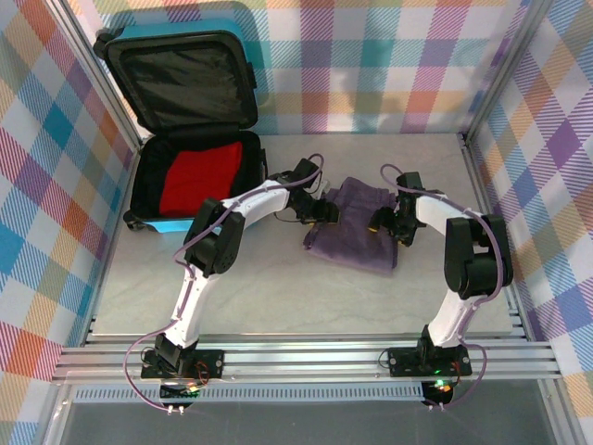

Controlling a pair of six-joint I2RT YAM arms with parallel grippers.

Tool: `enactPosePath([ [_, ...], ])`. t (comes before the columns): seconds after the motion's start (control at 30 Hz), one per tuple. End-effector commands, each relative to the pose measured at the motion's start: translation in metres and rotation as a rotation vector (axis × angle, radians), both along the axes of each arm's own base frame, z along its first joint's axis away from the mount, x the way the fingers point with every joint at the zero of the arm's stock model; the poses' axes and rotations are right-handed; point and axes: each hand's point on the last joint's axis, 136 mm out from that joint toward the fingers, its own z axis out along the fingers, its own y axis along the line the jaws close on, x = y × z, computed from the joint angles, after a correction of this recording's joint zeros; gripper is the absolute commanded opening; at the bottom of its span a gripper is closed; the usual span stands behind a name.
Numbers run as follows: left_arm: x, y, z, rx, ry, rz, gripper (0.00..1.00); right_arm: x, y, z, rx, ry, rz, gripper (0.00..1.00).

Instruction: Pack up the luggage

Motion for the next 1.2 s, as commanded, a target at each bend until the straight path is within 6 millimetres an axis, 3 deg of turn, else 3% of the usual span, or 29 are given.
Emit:
enactPosePath([
  [0.0,-0.010,-0.006,-0.009,0.026,0.029,-0.030,0.43,0.019,0.058,-0.005,0.193,-0.078,0.141,0.69],
  [0.13,-0.007,-0.004,-0.011,0.043,0.020,-0.021,0.23,0.019,0.063,-0.003,0.210,-0.083,0.167,0.53],
  [0.43,0.002,-0.003,0.005,0.059,-0.024,0.005,0.04,0.021,0.071,0.014,0.241,-0.133,0.218,0.01],
  [0.97,0.026,0.021,0.101,0.097,-0.244,0.094,0.00,0.039,0.091,0.103,0.251,-0.349,0.271,0.00],
  [1.17,0.037,0.045,0.132,0.107,-0.304,0.144,0.00,0.047,0.103,0.123,0.257,-0.396,0.291,0.00],
])
